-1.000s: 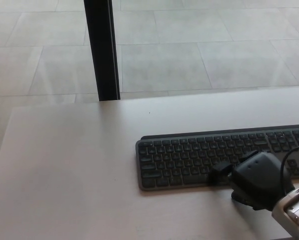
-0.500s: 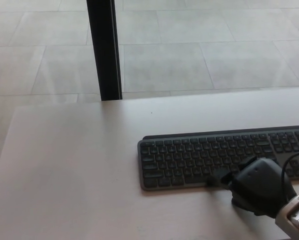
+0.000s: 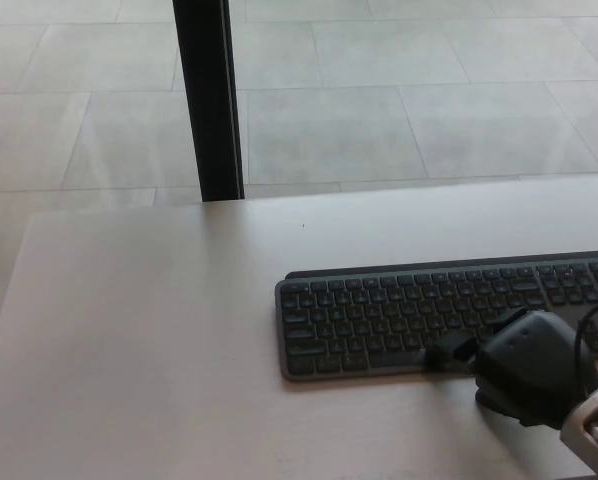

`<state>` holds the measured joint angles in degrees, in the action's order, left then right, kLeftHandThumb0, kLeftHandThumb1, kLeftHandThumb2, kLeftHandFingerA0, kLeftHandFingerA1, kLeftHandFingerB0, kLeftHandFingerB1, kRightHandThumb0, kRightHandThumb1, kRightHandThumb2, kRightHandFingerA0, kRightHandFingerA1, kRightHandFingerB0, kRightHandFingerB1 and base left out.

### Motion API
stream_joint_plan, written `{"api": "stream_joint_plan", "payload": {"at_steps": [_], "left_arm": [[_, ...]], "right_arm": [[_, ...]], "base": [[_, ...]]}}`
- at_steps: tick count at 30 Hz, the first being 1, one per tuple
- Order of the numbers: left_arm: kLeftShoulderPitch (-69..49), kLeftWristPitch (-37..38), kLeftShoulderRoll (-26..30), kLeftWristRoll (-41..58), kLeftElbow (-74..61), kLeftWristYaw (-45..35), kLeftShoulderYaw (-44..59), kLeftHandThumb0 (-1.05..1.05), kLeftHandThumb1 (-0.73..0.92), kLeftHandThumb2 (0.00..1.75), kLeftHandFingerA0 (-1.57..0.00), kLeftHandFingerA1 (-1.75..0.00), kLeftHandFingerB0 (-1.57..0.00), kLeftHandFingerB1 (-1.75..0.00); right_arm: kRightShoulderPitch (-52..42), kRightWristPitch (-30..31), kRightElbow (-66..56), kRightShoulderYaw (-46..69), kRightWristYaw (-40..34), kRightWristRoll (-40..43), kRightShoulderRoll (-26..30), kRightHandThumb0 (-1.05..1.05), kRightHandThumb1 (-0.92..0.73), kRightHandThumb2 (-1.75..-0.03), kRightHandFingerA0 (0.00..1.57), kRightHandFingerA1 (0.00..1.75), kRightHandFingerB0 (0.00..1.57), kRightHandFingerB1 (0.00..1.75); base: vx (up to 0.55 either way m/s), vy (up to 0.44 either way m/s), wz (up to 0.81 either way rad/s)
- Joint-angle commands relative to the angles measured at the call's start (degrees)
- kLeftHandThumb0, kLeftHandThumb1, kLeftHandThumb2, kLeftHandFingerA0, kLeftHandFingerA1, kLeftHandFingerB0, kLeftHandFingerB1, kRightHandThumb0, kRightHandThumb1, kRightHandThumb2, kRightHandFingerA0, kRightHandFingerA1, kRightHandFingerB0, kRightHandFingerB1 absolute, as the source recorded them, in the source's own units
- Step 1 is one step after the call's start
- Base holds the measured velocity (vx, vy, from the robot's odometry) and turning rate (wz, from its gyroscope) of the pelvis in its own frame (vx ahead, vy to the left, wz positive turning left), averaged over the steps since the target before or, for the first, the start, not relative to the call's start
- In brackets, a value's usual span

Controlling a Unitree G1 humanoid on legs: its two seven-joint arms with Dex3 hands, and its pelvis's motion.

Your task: The robot uses its right fingers to click on the space key of the black keyboard placed on the center of the white desk.

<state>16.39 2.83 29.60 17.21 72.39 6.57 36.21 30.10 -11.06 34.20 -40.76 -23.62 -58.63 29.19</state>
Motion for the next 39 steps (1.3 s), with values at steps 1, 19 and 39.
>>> {"api": "stream_joint_plan", "payload": {"at_steps": [1,19,39], "left_arm": [[0.05,0.68,1.19,0.84,0.28,0.70,0.31,-0.66,0.78,0.63,-0.79,-0.67,-0.61,-0.56],[-0.94,1.14,1.19,1.06,0.49,0.02,0.84,-0.65,0.79,0.64,-0.76,-0.65,-0.59,-0.55],[-2.61,1.60,1.39,0.45,0.42,0.49,0.65,-0.64,0.80,0.64,-0.81,-0.66,-0.64,-0.57]], "right_arm": [[-1.77,-0.48,0.81,-0.95,2.23,-1.21,0.27,-0.30,-0.65,-0.63,0.78,1.59,0.65,0.48],[3.16,-2.35,-4.97,9.38,6.11,4.53,6.74,-0.33,-0.66,-0.59,0.84,1.48,0.66,0.44],[-3.13,5.94,-10.53,59.85,15.91,35.99,15.25,-0.28,-0.60,-0.57,0.97,1.37,0.70,0.44]], "base": [[0.00,0.000,0.00],[0.00,0.000,0.00],[0.00,0.000,0.00]]}}
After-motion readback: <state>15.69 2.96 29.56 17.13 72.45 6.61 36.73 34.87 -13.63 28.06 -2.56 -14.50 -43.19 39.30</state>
